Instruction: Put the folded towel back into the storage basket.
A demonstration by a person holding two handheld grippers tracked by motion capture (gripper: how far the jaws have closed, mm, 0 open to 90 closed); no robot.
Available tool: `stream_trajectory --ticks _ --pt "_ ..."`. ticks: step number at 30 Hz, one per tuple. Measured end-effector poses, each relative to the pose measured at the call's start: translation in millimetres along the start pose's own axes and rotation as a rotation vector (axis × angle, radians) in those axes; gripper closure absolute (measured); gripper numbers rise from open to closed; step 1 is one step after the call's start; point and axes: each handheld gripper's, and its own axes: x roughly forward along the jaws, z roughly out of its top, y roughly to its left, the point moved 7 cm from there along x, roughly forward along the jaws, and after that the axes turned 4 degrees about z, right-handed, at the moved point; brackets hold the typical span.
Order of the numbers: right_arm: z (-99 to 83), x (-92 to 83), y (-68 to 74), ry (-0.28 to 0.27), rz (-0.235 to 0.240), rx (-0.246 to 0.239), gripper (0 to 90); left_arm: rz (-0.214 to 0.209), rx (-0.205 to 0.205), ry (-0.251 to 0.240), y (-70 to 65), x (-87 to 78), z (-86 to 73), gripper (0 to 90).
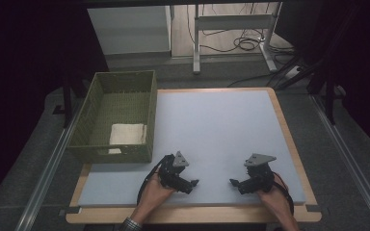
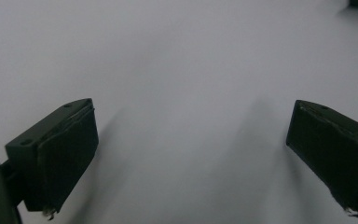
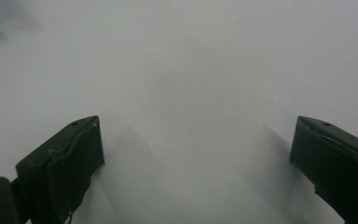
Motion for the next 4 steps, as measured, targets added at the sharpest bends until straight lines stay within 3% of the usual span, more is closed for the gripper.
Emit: stream_trajectory --ticks 4 --pt "-0.5 0.3 -0.5 0.001 0.003 0.006 2.4 0.006 -0.005 -0.001 0.4 0.1 -0.2 2.0"
